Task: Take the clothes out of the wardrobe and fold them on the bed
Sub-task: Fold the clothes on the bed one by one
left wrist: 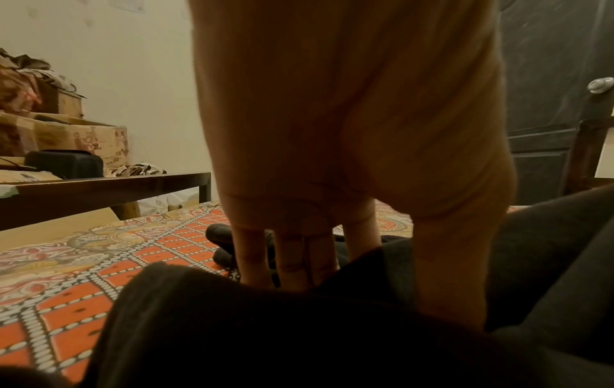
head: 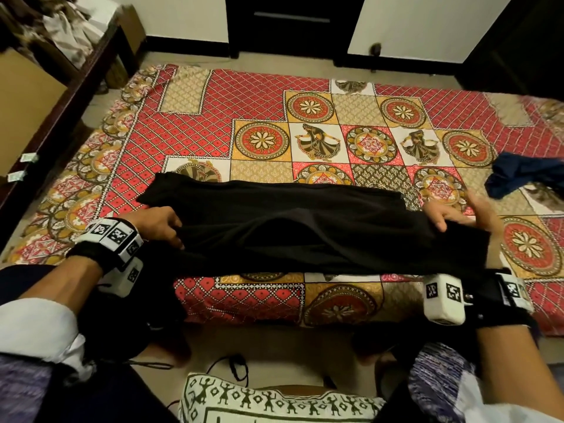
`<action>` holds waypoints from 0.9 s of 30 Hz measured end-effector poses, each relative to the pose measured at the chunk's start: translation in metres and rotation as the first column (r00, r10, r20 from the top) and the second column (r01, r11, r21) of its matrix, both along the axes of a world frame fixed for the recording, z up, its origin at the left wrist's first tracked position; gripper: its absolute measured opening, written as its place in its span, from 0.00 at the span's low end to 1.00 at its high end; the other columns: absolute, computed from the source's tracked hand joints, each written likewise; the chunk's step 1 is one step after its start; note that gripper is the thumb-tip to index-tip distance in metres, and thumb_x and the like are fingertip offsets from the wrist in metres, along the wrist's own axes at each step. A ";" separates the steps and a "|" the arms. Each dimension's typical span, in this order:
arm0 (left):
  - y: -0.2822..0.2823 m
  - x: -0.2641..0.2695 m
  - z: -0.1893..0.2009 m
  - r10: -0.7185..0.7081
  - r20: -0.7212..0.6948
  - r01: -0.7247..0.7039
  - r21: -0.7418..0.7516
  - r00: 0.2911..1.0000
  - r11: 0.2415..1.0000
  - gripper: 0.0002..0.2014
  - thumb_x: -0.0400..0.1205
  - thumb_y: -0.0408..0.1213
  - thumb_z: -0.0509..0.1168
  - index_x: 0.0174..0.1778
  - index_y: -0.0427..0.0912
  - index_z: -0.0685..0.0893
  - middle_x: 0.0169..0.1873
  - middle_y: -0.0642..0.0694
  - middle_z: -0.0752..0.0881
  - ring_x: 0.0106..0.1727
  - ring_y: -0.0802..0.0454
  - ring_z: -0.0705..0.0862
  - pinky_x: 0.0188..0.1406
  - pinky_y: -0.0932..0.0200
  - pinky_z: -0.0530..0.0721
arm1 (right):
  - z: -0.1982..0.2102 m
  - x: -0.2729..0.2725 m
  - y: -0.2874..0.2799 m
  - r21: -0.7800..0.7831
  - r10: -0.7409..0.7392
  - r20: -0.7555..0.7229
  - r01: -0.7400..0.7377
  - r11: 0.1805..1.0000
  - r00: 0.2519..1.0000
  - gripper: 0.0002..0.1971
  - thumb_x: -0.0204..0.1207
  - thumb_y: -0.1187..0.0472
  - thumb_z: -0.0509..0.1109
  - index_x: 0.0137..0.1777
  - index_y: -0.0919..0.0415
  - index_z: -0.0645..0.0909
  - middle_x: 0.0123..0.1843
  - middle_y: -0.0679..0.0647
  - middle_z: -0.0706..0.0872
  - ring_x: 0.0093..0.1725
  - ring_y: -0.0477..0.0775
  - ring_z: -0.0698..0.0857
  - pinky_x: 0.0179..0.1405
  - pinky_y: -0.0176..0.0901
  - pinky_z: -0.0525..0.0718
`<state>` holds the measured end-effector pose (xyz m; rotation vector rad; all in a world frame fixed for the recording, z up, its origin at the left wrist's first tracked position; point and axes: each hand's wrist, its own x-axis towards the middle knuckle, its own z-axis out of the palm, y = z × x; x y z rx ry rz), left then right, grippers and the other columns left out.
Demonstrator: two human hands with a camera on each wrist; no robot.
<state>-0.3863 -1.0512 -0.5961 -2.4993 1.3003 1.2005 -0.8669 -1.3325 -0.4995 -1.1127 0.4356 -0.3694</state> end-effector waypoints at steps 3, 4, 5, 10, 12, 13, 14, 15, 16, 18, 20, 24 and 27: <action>0.001 -0.002 0.000 0.004 -0.001 -0.004 -0.016 1.000 1.000 0.10 0.73 0.44 0.81 0.40 0.43 0.91 0.36 0.44 0.91 0.35 0.52 0.86 0.32 0.61 0.79 | 0.006 -0.007 -0.002 -0.209 0.182 -0.180 -0.218 0.953 0.967 0.22 0.63 0.53 0.78 0.40 0.65 0.69 0.32 0.68 0.63 0.28 0.60 0.65 0.24 0.48 0.62; 0.001 -0.002 0.000 0.005 0.006 -0.005 -0.019 1.000 1.000 0.10 0.73 0.44 0.81 0.40 0.43 0.90 0.36 0.44 0.91 0.35 0.53 0.86 0.31 0.61 0.78 | 0.012 -0.006 0.003 -0.245 0.253 -0.205 -0.300 0.922 0.945 0.18 0.63 0.58 0.78 0.42 0.64 0.71 0.32 0.66 0.66 0.28 0.55 0.69 0.25 0.43 0.65; 0.000 -0.004 0.000 0.005 0.019 -0.005 -0.021 1.000 1.000 0.10 0.73 0.43 0.81 0.40 0.42 0.90 0.36 0.44 0.91 0.35 0.53 0.86 0.31 0.61 0.78 | 0.016 -0.006 0.005 -0.268 0.323 -0.233 -0.380 0.885 0.917 0.16 0.63 0.63 0.79 0.43 0.62 0.73 0.33 0.61 0.71 0.29 0.52 0.70 0.27 0.39 0.67; -0.002 -0.001 0.001 0.022 0.095 -0.016 -0.070 0.995 0.997 0.09 0.74 0.37 0.78 0.32 0.40 0.86 0.28 0.46 0.84 0.31 0.50 0.82 0.29 0.60 0.75 | 0.036 0.000 0.019 -0.303 0.426 -0.249 -0.488 0.819 0.870 0.15 0.65 0.69 0.76 0.49 0.55 0.80 0.39 0.50 0.81 0.36 0.45 0.77 0.35 0.35 0.74; -0.002 0.003 0.001 0.035 0.076 -0.028 -0.088 0.996 0.996 0.13 0.74 0.32 0.74 0.24 0.43 0.82 0.22 0.47 0.80 0.27 0.48 0.79 0.29 0.57 0.74 | 0.043 -0.010 0.017 -0.320 0.357 -0.252 -0.426 0.846 0.899 0.16 0.64 0.74 0.74 0.47 0.54 0.82 0.40 0.52 0.81 0.36 0.47 0.79 0.36 0.35 0.76; -0.001 0.004 0.002 0.036 0.074 -0.030 -0.090 0.997 0.996 0.14 0.73 0.30 0.72 0.22 0.44 0.81 0.21 0.47 0.79 0.27 0.48 0.78 0.29 0.57 0.74 | 0.045 -0.015 0.015 -0.334 0.278 -0.254 -0.354 0.874 0.926 0.18 0.63 0.77 0.72 0.46 0.54 0.82 0.40 0.52 0.81 0.35 0.47 0.80 0.34 0.34 0.77; 0.000 0.005 0.002 0.031 0.074 -0.024 -0.089 0.997 0.996 0.14 0.73 0.29 0.71 0.22 0.44 0.80 0.21 0.48 0.78 0.27 0.48 0.77 0.29 0.57 0.73 | 0.046 -0.021 0.014 -0.333 0.168 -0.240 -0.244 0.911 0.956 0.19 0.62 0.80 0.72 0.45 0.55 0.82 0.39 0.53 0.82 0.33 0.48 0.82 0.31 0.33 0.78; 0.001 0.005 0.002 0.023 0.073 -0.017 -0.082 0.997 0.996 0.15 0.73 0.29 0.71 0.22 0.44 0.79 0.21 0.48 0.77 0.27 0.49 0.76 0.29 0.58 0.72 | 0.045 -0.026 0.012 -0.309 0.047 -0.228 -0.118 0.944 0.972 0.21 0.63 0.82 0.73 0.45 0.56 0.82 0.38 0.54 0.83 0.31 0.49 0.83 0.29 0.32 0.80; 0.002 0.005 0.001 0.017 0.067 -0.012 -0.075 0.998 0.997 0.15 0.74 0.29 0.71 0.22 0.44 0.78 0.21 0.48 0.77 0.27 0.49 0.75 0.29 0.58 0.71 | 0.042 -0.032 0.009 -0.289 -0.040 -0.228 -0.028 0.957 0.973 0.20 0.66 0.82 0.72 0.47 0.56 0.82 0.37 0.55 0.85 0.30 0.50 0.85 0.28 0.32 0.83; 0.001 0.005 -0.001 0.008 0.063 -0.004 -0.069 0.998 0.998 0.15 0.74 0.30 0.72 0.24 0.44 0.77 0.21 0.48 0.76 0.26 0.50 0.74 0.29 0.57 0.70 | 0.036 -0.036 0.005 -0.304 -0.116 -0.289 0.024 0.952 0.950 0.21 0.70 0.78 0.67 0.54 0.53 0.86 0.44 0.59 0.89 0.34 0.54 0.89 0.32 0.35 0.87; 0.001 0.006 -0.003 0.012 0.050 -0.008 -0.078 0.999 0.997 0.16 0.74 0.31 0.74 0.24 0.44 0.75 0.22 0.47 0.75 0.25 0.49 0.73 0.29 0.56 0.70 | 0.029 -0.037 -0.001 -0.313 -0.099 -0.373 -0.025 0.949 0.923 0.24 0.71 0.75 0.69 0.62 0.50 0.88 0.56 0.68 0.88 0.46 0.64 0.90 0.40 0.39 0.89; 0.001 0.007 -0.005 0.046 0.015 -0.045 -0.095 0.999 0.994 0.16 0.75 0.33 0.75 0.26 0.44 0.75 0.23 0.48 0.76 0.25 0.50 0.74 0.29 0.56 0.71 | 0.022 -0.038 -0.010 -0.259 -0.014 -0.477 -0.125 0.958 0.879 0.28 0.75 0.73 0.71 0.75 0.54 0.82 0.63 0.83 0.84 0.59 0.88 0.83 0.46 0.45 0.88; 0.000 0.011 -0.008 0.072 -0.047 -0.077 -0.106 0.996 0.991 0.11 0.76 0.30 0.74 0.31 0.43 0.81 0.25 0.48 0.81 0.27 0.51 0.79 0.29 0.56 0.76 | 0.026 -0.035 -0.011 -0.247 -0.027 -0.469 -0.102 0.964 0.883 0.28 0.75 0.76 0.69 0.74 0.57 0.83 0.62 0.84 0.84 0.58 0.84 0.84 0.44 0.44 0.90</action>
